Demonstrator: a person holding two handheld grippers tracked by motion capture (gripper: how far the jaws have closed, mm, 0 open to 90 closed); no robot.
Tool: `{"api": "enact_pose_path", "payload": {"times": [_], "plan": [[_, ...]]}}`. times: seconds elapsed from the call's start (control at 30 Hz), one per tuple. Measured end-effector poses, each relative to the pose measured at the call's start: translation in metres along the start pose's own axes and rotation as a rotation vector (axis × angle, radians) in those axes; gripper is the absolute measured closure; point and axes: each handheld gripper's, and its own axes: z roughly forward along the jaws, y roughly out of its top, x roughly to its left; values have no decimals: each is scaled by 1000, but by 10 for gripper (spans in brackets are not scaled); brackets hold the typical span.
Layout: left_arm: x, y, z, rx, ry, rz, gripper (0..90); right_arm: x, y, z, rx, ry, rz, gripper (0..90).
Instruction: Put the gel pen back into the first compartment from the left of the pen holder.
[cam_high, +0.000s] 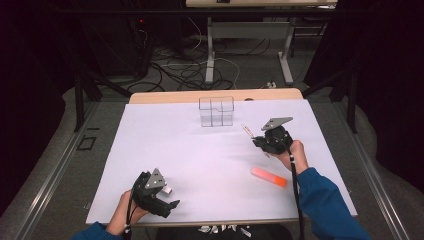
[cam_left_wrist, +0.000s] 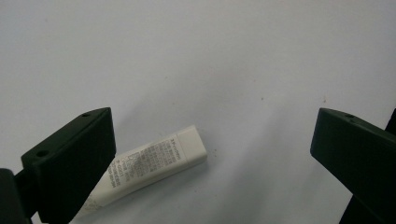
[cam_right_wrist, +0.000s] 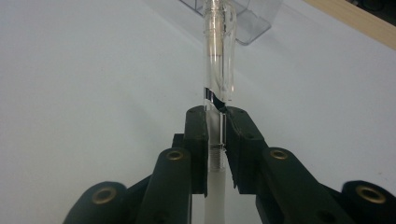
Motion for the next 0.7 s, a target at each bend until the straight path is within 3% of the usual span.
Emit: {"api": "enact_pose_path", "payload": {"times": [0.1,0.2,0.33,0.37,0.5,0.7], "plan": [[1,0,-1,20,-8,2,2,1,1,1,-18,-7,8,792],[1,0,-1,10,-5,2,3,2,4,1,-21,12,17,791],[0,0,-1,9,-8,-2,2,7,7,3,-53,2,14,792],[1,0,-1,8,-6,4,2,8,8,2,-37,14,17,792],[0,-1,0,3,-1,-3,2,12,12,4,-69,39,23,792],[0,-1,0,3,1,-4,2,17,25,6,-87,37,10,792]]}}
